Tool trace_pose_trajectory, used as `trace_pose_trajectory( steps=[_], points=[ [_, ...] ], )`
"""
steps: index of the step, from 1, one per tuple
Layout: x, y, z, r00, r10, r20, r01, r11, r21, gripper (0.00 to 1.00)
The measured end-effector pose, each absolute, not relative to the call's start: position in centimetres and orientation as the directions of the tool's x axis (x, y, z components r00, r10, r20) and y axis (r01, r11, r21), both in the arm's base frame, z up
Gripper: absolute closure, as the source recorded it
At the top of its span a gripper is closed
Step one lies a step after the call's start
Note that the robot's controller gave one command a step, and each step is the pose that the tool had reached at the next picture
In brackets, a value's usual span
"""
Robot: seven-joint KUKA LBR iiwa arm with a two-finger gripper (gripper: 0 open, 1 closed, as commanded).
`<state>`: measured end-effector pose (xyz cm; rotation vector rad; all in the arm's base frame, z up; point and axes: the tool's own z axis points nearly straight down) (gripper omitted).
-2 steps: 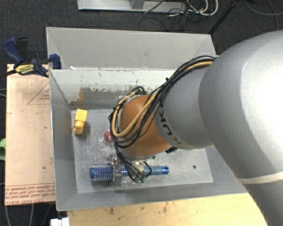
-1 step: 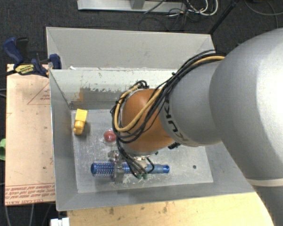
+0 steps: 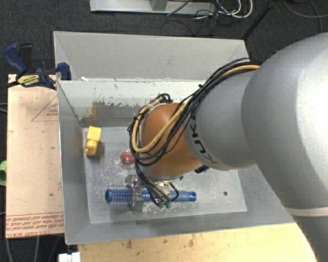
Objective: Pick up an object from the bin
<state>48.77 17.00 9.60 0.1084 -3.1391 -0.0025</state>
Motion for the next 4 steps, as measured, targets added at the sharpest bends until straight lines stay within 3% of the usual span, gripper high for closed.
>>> trace_pose_trajectory(
  steps=[2, 4],
  points=[
    [48.8, 17.1, 10.0, -0.998, -0.065, 0.000, -0.065, 0.998, 0.002, 1.00],
    [48.9, 17.2, 18.4, -0.998, -0.064, -0.005, -0.064, 0.998, 0.003, 1.00]
  ],
)
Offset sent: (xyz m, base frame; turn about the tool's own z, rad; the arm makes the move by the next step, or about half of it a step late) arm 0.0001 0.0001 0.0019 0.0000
